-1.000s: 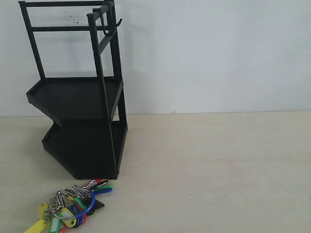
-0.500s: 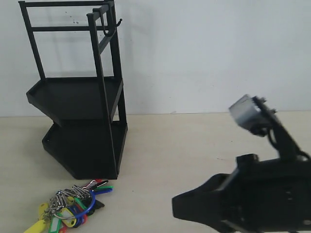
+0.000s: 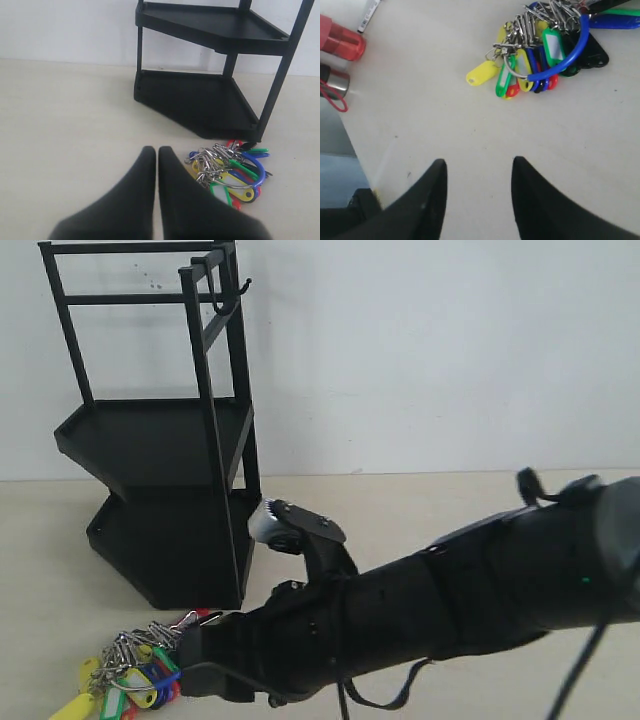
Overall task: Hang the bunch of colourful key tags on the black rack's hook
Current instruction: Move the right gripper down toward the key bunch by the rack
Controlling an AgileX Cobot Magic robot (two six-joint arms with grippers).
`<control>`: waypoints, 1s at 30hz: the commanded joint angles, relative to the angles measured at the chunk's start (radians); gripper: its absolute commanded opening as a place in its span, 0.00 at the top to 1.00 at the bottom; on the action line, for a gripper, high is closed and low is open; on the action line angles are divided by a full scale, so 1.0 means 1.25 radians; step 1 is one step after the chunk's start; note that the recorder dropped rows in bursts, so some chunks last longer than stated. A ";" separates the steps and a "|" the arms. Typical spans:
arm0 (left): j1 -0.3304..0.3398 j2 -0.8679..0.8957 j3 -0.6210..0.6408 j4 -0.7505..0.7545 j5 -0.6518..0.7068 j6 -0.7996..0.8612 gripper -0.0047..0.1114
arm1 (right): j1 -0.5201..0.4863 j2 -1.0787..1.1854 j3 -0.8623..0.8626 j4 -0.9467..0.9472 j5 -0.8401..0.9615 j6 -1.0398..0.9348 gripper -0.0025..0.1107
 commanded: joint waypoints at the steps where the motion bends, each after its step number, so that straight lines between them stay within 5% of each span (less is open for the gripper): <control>1: -0.001 -0.002 -0.001 0.004 -0.006 0.003 0.92 | 0.001 0.096 -0.082 0.006 -0.019 0.059 0.60; 30: -0.001 -0.002 -0.001 0.004 -0.006 0.003 0.92 | 0.017 0.319 -0.278 0.006 -0.055 0.288 0.60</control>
